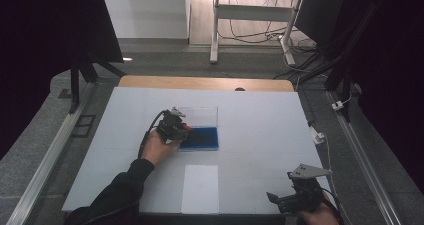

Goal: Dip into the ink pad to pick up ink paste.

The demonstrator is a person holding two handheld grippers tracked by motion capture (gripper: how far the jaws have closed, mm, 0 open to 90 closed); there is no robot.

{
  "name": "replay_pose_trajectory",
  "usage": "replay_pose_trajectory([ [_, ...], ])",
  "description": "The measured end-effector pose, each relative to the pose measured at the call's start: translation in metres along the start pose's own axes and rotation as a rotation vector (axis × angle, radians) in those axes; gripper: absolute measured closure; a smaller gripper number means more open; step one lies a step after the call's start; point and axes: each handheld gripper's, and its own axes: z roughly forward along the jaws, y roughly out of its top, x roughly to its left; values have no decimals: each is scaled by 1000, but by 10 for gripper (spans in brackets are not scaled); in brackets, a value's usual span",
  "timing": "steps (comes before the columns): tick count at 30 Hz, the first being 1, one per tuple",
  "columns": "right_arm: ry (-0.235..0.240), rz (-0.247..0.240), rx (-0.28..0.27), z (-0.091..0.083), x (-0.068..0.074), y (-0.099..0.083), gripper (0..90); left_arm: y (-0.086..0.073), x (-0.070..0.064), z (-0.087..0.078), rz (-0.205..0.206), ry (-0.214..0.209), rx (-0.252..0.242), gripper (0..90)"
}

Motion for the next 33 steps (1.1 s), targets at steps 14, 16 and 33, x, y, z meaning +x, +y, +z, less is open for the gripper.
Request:
replay_pose_trajectory([
  [14, -1, -5, -4, -1, 0, 0, 0, 1, 0, -1, 13, 1, -5, 580],
  [16, -1, -6, -5, -1, 0, 0, 0, 2, 1, -1, 11, -5, -3, 580],
  [33, 1, -3, -14, -1, 0, -1, 0, 6, -9, -14, 54, -39, -10, 579],
])
